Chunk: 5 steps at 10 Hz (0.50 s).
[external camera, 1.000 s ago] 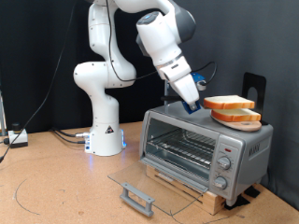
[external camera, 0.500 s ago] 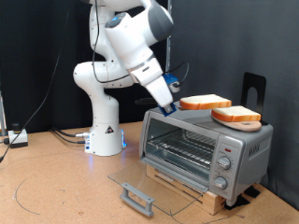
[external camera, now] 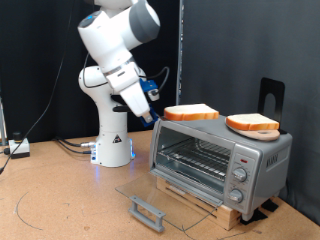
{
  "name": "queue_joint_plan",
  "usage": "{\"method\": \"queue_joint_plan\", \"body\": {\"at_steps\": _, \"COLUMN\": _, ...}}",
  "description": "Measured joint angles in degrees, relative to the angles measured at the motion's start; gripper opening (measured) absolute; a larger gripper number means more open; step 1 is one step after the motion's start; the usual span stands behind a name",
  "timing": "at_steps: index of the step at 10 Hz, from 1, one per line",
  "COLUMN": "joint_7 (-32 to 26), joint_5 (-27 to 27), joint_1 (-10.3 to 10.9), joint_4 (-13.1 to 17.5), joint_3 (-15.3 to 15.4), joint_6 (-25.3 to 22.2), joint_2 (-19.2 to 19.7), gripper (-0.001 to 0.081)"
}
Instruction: Make a piece of toast with the oven
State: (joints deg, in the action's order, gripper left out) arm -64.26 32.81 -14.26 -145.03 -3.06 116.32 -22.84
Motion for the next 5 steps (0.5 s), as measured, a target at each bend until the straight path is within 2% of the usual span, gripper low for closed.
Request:
{"method": "queue_joint_plan", "body": {"at_steps": 3, "joint_7": -4.00, "joint_5": -6.15, "joint_1": -2.89, "joint_4": 2.03, "joint_3": -3.92, "joint_6": -4.35, "joint_2": 0.69, "gripper": 0.0395}}
{"method": "queue_joint_plan", "body": {"at_steps": 5, "joint_7": -5.61, "joint_5": -8.51, "joint_1": -4.65, "joint_4": 3.01, "joint_3": -6.19, "joint_6": -4.56, "joint_2": 1.38, "gripper": 0.0395}}
